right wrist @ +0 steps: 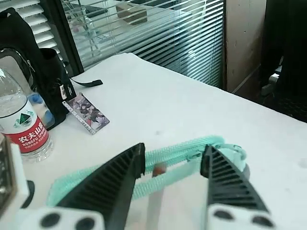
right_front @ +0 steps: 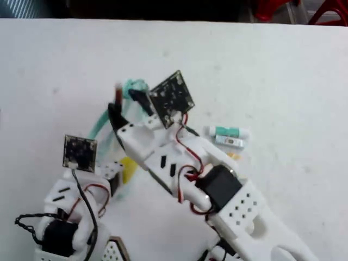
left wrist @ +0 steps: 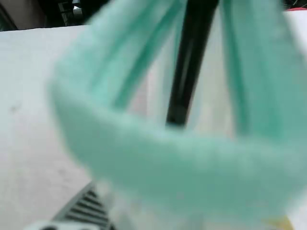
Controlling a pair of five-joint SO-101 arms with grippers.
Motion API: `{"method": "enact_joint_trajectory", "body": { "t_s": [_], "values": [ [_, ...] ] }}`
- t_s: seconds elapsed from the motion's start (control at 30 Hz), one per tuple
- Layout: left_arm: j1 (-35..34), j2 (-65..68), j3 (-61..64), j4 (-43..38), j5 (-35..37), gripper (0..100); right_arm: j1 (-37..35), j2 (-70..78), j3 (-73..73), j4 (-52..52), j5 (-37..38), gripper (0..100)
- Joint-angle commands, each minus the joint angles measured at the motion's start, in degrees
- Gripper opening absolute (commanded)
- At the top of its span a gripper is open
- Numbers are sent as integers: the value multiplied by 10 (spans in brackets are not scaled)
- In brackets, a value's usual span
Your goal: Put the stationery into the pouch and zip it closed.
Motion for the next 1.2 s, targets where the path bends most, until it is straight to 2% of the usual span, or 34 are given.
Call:
{"method": "enact_joint_trajectory", "body": {
  "t_s": [0.0,0.1,0.2,0.47,0.6,0.7,0.8,0.9,1.0,1.07,1.1,1.17],
  "values": [
    [-6,1,-1,-26,-11,294,-30,-27,-3,18,54,210],
    [-6,1,-1,-26,-11,294,-45,-31,-6,29,86,209],
    [-6,1,-1,-25,-11,294,-27,-53,-14,37,97,209],
    [-6,1,-1,-24,-8,294,133,-133,-25,132,92,209],
    [-6,1,-1,-23,-8,294,221,-146,24,164,94,204],
    [-6,1,-1,-23,-8,294,282,-133,102,151,95,104],
    [-6,1,-2,-13,-8,293,327,-107,186,88,92,15],
    [-6,1,-2,-11,-9,273,344,-72,219,37,92,87],
    [-6,1,-4,-14,-11,203,342,-30,216,34,92,197],
    [-6,1,-4,-15,-11,159,339,0,216,33,92,235],
    [-6,1,-4,-15,-11,145,341,15,215,32,97,221],
    [-6,1,-4,-15,-11,140,354,47,207,23,97,112]
  ]
}}
